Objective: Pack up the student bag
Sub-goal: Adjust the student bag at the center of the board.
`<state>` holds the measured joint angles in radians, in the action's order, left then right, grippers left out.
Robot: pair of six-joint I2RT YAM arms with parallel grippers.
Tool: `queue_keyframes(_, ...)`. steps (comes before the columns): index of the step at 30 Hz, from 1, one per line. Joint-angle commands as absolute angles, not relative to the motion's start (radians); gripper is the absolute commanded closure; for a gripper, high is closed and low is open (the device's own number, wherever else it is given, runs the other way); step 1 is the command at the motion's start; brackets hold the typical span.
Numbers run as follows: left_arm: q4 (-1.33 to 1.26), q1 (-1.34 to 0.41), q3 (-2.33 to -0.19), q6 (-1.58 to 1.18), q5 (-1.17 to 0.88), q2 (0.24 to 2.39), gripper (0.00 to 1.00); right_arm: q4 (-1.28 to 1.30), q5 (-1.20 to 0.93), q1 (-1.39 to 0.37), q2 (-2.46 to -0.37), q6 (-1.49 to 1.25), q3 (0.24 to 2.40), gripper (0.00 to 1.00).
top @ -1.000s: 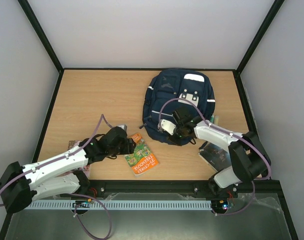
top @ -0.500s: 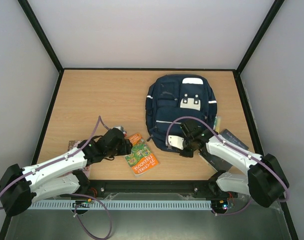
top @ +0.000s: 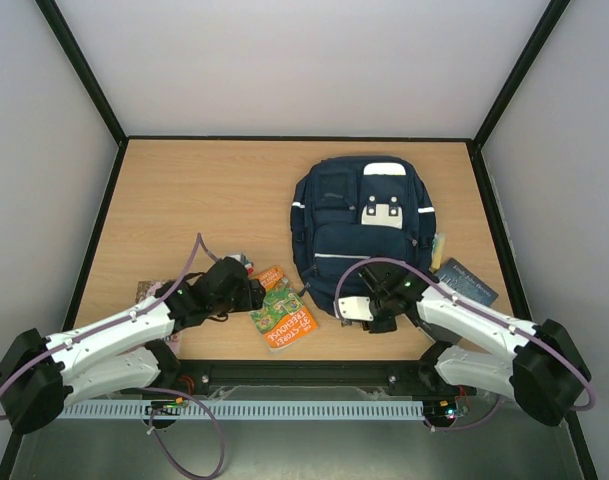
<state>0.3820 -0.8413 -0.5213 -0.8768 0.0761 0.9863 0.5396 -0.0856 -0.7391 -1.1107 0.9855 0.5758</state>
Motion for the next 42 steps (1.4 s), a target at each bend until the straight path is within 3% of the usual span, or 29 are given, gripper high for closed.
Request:
queue_keyframes(1, 0.305, -0.824, -0.537, -0.842, 0.076, 0.996, 0.24, 0.734, -0.129, -0.740, -1.052, 0.963, 0.652, 0.54)
queue_keyframes(4, 0.241, -0.787, -0.568, -0.836, 0.070, 1.064, 0.25, 0.755, -0.262, -0.659, -1.050, 0.901, 0.768, 0.43)
queue_keyframes(13, -0.017, -0.647, -0.749, -0.798, -0.072, 1.444, 0.34, 0.602, -0.572, -0.131, -1.299, 0.626, 0.973, 0.36)
queue_keyframes(14, -0.028, -0.636, -0.780, -0.791, -0.089, 1.492, 0.35, 0.584, -0.598, -0.070, -1.334, 0.597, 0.988, 0.32)
queue_keyframes(15, -0.033, -0.631, -0.826, -0.787, -0.099, 1.537, 0.37, 0.557, -0.604, -0.022, -1.375, 0.537, 0.998, 0.22)
queue_keyframes(16, -0.036, -0.626, -0.858, -0.784, -0.109, 1.585, 0.38, 0.525, -0.592, 0.021, -1.402, 0.483, 1.007, 0.05)
queue_keyframes(17, -0.047, -0.621, -0.885, -0.783, -0.133, 1.625, 0.38, 0.493, -0.564, 0.065, -1.429, 0.434, 1.020, 0.00)
queue_keyframes(24, -0.077, -0.618, -1.024, -0.769, -0.210, 1.843, 0.47, 0.377, -0.344, 0.145, -1.552, 0.248, 1.027, 0.00)
queue_keyframes(27, -0.074, -0.617, -1.036, -0.773, -0.214, 1.876, 0.52, 0.402, -0.390, 0.141, -1.632, 0.263, 1.031, 0.09)
queue_keyframes(32, -0.089, -0.623, -0.986, -0.789, -0.223, 1.851, 0.72, 0.404, -0.394, 0.071, -1.733, 0.273, 1.040, 0.16)
queue_keyframes(40, -0.047, -0.659, -0.850, -0.790, -0.137, 1.701, 0.72, 0.370, -0.391, -0.035, -1.753, 0.207, 1.077, 0.18)
queue_keyframes(42, -0.016, -0.660, -0.841, -0.779, -0.107, 1.677, 0.66, 0.381, -0.362, -0.035, -1.742, 0.192, 1.102, 0.18)
